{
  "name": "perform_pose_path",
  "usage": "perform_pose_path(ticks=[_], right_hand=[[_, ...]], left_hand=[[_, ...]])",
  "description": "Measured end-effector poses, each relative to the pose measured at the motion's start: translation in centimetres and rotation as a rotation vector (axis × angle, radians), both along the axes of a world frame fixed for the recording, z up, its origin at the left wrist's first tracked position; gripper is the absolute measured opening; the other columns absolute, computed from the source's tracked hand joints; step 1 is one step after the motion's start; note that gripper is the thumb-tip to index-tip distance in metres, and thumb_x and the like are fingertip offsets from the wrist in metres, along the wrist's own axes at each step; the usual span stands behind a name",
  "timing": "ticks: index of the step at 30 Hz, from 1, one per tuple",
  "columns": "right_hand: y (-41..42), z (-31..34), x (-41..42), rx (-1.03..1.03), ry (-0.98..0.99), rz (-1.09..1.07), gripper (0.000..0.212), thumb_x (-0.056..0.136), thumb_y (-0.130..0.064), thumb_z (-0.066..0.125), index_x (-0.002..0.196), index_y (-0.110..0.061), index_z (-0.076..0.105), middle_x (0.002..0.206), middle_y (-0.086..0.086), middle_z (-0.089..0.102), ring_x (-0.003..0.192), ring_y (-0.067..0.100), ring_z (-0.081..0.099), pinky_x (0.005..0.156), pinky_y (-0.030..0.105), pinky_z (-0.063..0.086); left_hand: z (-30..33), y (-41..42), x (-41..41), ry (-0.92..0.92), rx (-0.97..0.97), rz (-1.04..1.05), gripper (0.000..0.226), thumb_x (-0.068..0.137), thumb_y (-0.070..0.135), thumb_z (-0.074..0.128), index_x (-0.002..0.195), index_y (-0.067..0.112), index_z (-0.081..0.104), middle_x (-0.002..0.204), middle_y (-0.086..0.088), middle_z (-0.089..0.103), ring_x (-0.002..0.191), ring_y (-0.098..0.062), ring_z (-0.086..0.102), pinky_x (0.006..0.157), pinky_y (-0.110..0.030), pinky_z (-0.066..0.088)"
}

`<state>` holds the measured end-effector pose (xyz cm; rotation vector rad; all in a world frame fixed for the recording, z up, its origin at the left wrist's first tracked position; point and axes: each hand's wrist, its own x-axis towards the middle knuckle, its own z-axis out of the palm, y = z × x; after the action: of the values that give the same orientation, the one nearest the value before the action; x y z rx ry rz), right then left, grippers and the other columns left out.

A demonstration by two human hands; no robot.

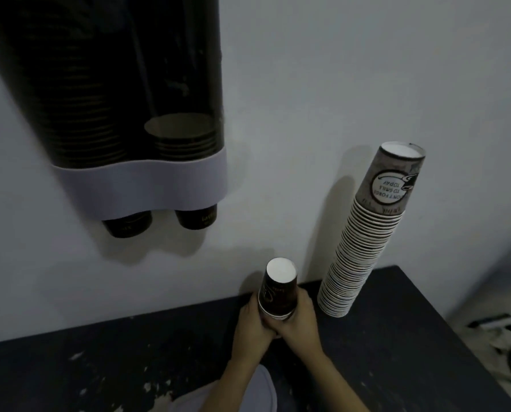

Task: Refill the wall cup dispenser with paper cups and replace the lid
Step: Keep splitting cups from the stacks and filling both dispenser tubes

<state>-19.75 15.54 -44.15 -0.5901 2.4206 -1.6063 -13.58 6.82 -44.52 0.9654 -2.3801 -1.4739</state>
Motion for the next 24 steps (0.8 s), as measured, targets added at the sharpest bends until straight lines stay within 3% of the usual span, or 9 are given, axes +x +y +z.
perform_pose_path(ticks=[2,9,11,13,15,17,20,22,24], right_hand=[[0.3,0.1,0.1,0.004,0.039,-0.017,0.061,0.048,-0.046,0.08,0.098,-0.02,0.056,0.096,-0.001,0.064,0.095,0.019,0.061,0.082,0.042,0.053],[-0.2,6.5,-0.4,-0.132,0.061,-0.064,0.062,0.047,-0.052,0.075,0.099,-0.035,0.048,0.105,0.003,0.059,0.102,0.019,0.058,0.088,0.035,0.05],[0.2,8.4,-1.2,-0.119,0.098,-0.032,0.066,0.048,-0.05,0.078,0.104,-0.028,0.05,0.107,0.005,0.059,0.103,0.021,0.058,0.089,0.038,0.05],[1.1,10.3,-1.8,-0.11,0.116,-0.006,0.068,0.05,-0.046,0.082,0.107,-0.024,0.053,0.109,0.005,0.061,0.102,0.017,0.061,0.088,0.038,0.053],[2.4,11.9,-2.1,-0.103,0.132,0.046,0.051,0.054,-0.035,0.085,0.095,-0.029,0.056,0.098,-0.001,0.066,0.091,0.002,0.064,0.081,0.025,0.056],[3.7,13.8,-1.8,-0.014,0.173,0.117,0.043,0.057,-0.024,0.086,0.087,-0.028,0.055,0.09,-0.006,0.064,0.083,0.0,0.063,0.073,0.017,0.053],[4.9,16.4,-0.8,0.326,0.319,0.237,0.067,0.059,-0.037,0.082,0.113,-0.014,0.051,0.113,0.007,0.055,0.107,0.021,0.053,0.087,0.028,0.044],[5.5,18.5,0.5,0.503,0.358,0.343,0.077,0.063,-0.036,0.078,0.127,-0.012,0.042,0.122,0.009,0.045,0.115,0.023,0.044,0.096,0.028,0.038],[6.3,20.9,2.1,0.483,0.362,0.392,0.082,0.064,-0.033,0.079,0.132,-0.014,0.038,0.121,0.006,0.041,0.113,0.019,0.044,0.097,0.025,0.038]], left_hand=[[-0.2,0.6,-0.2,0.033,0.02,0.058,0.063,0.057,0.025,0.072,0.118,0.024,0.052,0.113,0.001,0.067,0.104,-0.016,0.063,0.088,-0.035,0.054],[-0.4,0.2,-0.3,-0.07,0.032,-0.007,0.09,0.046,0.051,0.073,0.125,0.021,0.044,0.124,-0.001,0.059,0.116,-0.02,0.056,0.096,-0.041,0.049],[0.1,0.3,-0.2,-0.103,0.002,-0.054,0.103,0.045,0.05,0.078,0.132,0.014,0.037,0.135,-0.005,0.05,0.127,-0.024,0.046,0.103,-0.043,0.043],[2.1,0.6,0.4,-0.08,-0.001,-0.054,0.102,0.059,0.038,0.079,0.14,0.011,0.025,0.147,-0.008,0.034,0.137,-0.026,0.031,0.113,-0.042,0.031],[5.0,1.1,1.0,0.068,0.0,0.054,0.085,0.077,0.019,0.069,0.144,0.01,0.018,0.151,-0.009,0.026,0.141,-0.025,0.024,0.115,-0.035,0.025],[8.5,1.5,1.9,0.344,0.077,0.236,0.068,0.084,0.009,0.06,0.142,0.013,0.024,0.145,-0.01,0.036,0.136,-0.024,0.033,0.108,-0.034,0.031],[15.1,2.7,2.9,0.682,0.325,0.344,0.049,0.092,0.022,0.048,0.138,0.023,0.031,0.127,-0.006,0.05,0.119,-0.024,0.05,0.098,-0.037,0.042],[18.6,3.6,3.5,0.763,0.434,0.277,0.045,0.092,0.029,0.045,0.136,0.028,0.034,0.116,0.005,0.052,0.108,-0.018,0.053,0.091,-0.035,0.048],[20.8,4.1,4.4,0.752,0.43,0.253,0.042,0.089,0.029,0.052,0.129,0.029,0.041,0.123,0.002,0.053,0.109,-0.017,0.053,0.094,-0.04,0.049]])
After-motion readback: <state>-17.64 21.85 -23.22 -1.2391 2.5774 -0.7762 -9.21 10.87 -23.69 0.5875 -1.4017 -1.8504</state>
